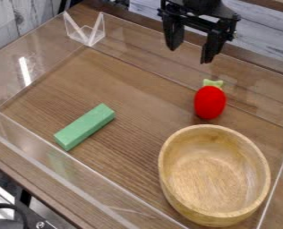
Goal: Move the red object to the left side of the table
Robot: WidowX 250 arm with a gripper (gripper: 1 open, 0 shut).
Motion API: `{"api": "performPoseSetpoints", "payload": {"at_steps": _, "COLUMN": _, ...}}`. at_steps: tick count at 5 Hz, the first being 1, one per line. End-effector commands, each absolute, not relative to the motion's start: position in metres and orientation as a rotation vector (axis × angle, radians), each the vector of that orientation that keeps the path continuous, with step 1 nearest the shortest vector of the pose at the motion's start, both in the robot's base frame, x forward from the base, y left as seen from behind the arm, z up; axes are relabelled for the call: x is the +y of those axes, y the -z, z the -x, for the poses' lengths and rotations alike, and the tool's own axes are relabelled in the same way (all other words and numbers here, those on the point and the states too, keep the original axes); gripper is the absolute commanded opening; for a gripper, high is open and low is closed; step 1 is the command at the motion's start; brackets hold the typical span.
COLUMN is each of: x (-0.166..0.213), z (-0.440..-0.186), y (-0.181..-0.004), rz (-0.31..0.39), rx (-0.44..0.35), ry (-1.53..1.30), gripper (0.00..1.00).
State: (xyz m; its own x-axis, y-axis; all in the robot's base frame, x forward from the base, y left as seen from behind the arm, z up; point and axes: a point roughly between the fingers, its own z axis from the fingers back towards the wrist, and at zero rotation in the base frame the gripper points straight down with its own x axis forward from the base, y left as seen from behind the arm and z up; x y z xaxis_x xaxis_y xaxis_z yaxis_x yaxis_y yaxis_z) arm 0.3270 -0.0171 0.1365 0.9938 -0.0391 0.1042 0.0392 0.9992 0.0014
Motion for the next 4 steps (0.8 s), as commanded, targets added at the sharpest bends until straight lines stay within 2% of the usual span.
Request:
{"api": "performPoseSetpoints", "payload": {"at_steps": 1, "x": -0.022, "z": -0.33, "y": -0.135, "rz": 0.003, "rx": -0.125, "ry": 0.04, "gripper": 1.0}}
{"api": "performPoseSetpoints", "payload": {"at_steps": 4, "x": -0.045, "z": -0.335, "y": -0.081, "rz": 0.024, "rx": -0.077, "ry": 0.046, "gripper": 1.0}}
